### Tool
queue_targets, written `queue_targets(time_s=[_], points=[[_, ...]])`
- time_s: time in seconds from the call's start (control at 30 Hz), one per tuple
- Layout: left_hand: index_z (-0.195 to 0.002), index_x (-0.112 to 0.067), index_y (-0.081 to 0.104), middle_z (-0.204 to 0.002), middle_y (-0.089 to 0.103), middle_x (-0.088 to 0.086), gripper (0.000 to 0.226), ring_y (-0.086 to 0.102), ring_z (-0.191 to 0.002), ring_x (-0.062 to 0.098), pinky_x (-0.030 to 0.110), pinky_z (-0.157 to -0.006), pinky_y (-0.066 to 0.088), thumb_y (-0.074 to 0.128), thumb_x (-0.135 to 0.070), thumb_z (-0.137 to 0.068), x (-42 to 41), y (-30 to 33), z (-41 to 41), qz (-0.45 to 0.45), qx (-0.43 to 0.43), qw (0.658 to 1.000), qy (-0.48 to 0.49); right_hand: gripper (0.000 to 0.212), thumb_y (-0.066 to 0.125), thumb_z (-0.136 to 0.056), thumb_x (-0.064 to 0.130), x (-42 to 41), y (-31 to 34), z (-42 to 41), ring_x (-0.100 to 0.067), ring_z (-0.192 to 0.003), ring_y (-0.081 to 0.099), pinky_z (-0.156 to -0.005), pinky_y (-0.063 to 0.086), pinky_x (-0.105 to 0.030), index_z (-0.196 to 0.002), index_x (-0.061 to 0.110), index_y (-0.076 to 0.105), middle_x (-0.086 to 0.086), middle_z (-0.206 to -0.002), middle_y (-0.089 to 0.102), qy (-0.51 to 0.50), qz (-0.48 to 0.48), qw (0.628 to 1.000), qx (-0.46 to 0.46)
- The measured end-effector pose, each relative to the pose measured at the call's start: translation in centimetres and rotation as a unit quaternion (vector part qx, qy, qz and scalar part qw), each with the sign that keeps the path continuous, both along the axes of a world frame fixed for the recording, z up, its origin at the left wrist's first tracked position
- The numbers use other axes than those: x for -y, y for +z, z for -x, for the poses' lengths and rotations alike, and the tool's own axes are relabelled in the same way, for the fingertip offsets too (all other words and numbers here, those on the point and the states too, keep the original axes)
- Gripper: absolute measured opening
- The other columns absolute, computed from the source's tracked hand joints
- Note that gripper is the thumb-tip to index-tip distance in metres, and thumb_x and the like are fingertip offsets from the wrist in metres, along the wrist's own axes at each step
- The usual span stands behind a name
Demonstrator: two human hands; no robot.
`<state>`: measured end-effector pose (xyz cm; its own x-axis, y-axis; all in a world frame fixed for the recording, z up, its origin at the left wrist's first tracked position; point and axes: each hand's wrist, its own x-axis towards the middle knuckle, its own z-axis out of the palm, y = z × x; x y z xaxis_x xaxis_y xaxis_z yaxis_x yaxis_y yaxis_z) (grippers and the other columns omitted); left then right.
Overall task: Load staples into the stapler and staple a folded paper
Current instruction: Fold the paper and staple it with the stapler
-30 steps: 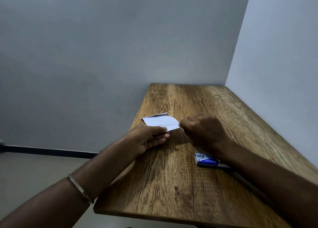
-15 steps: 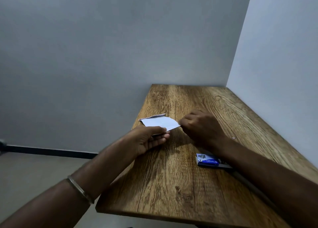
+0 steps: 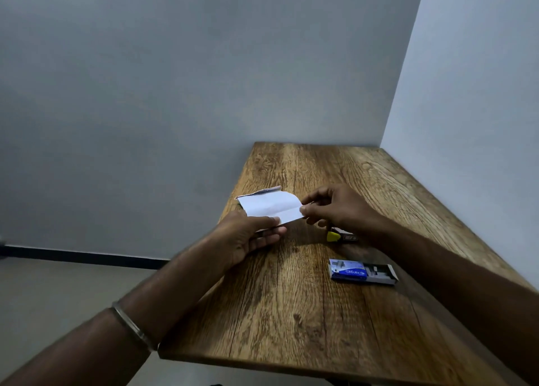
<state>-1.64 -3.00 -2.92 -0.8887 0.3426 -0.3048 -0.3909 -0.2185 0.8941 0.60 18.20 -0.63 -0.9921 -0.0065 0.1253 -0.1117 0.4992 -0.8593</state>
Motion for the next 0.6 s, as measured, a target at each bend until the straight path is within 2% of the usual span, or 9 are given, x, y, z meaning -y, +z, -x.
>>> queue_targets(time_s=[0.17,0.23,0.3,0.37,0.43,0.47,0.53,0.6], points=[[-0.112,0.005,0.06,-0.082,0.075,0.019,0.032,0.075,-0.067,0.023,0.027,-0.053,0.06,0.069,0.009,-0.082,0.0,-0.2,-0.1,-0.016,-0.015,1.0,0.001,0.008,0.076,-0.085,0.005,0.2,0.4,0.4,-0.017,-0.072,0.077,-0.058,0.057,-0.021,-0.093,0.006,0.074,-0.01,-0.079,0.079,-0.02,0.111,0.993,0.047],[-0.114,0.006,0.059,-0.083,0.075,0.018,0.033,0.075,-0.068,0.023,0.026,-0.053,0.06,0.069,0.008,-0.082,0.1,-0.2,0.0,-0.019,-0.016,1.0,-0.002,0.01,0.074,-0.086,0.004,0.1,0.3,0.5,-0.015,-0.068,0.076,-0.055,0.057,-0.021,-0.096,0.005,0.073,-0.01,-0.078,0.079,-0.019,0.14,0.988,0.059],[-0.115,0.007,0.059,-0.086,0.074,0.019,0.034,0.075,-0.069,0.023,0.026,-0.054,0.06,0.069,0.008,-0.083,0.1,-0.4,0.1,-0.018,-0.018,1.0,-0.003,0.012,0.073,-0.087,0.004,-0.2,0.2,0.4,-0.014,-0.065,0.075,-0.053,0.056,-0.021,-0.099,0.005,0.072,-0.01,-0.078,0.079,-0.042,0.143,0.988,0.045],[-0.117,0.006,0.059,-0.087,0.074,0.019,0.035,0.075,-0.07,0.023,0.026,-0.054,0.06,0.068,0.008,-0.083,0.1,-0.4,0.1,-0.023,-0.022,0.999,-0.003,0.013,0.071,-0.088,0.004,-1.0,0.2,0.5,-0.016,-0.07,0.075,-0.059,0.059,-0.024,-0.102,0.004,0.071,-0.012,-0.085,0.078,-0.088,0.144,0.986,0.018],[-0.12,-0.004,0.062,-0.091,0.074,0.018,0.038,0.075,-0.072,0.024,0.028,-0.056,0.061,0.066,0.009,-0.084,0.2,-0.5,0.1,-0.033,-0.033,0.999,-0.011,0.012,0.067,-0.092,0.005,-2.2,0.4,0.3,-0.017,-0.072,0.075,-0.062,0.059,-0.026,-0.103,0.004,0.07,-0.012,-0.088,0.078,-0.119,0.135,0.984,-0.01],[-0.122,-0.013,0.065,-0.097,0.074,0.019,0.042,0.075,-0.075,0.025,0.028,-0.059,0.062,0.065,0.009,-0.085,0.3,-0.5,0.1,-0.035,-0.045,0.998,-0.021,0.011,0.066,-0.093,0.009,-3.0,0.4,0.2,-0.016,-0.072,0.074,-0.062,0.057,-0.025,-0.103,0.006,0.071,-0.01,-0.087,0.078,-0.128,0.096,0.986,-0.036],[-0.123,-0.023,0.068,-0.114,0.07,0.022,0.048,0.074,-0.082,0.027,0.029,-0.064,0.063,0.064,0.008,-0.087,0.3,-0.4,0.1,-0.031,-0.062,0.997,-0.043,0.013,0.069,-0.092,0.019,-4.7,0.2,-0.4,-0.009,-0.075,0.072,-0.063,0.05,-0.018,-0.103,0.013,0.074,-0.001,-0.089,0.078,-0.136,-0.059,0.984,-0.101],[-0.122,-0.024,0.068,-0.12,0.067,0.024,0.048,0.073,-0.086,0.028,0.029,-0.065,0.063,0.064,0.008,-0.087,0.3,-0.2,0.1,-0.031,-0.058,0.997,-0.051,0.023,0.073,-0.088,0.032,-6.1,-0.2,-1.3,0.0,-0.084,0.067,-0.067,0.044,-0.014,-0.108,0.021,0.075,0.007,-0.098,0.076,-0.103,-0.202,0.969,-0.095]])
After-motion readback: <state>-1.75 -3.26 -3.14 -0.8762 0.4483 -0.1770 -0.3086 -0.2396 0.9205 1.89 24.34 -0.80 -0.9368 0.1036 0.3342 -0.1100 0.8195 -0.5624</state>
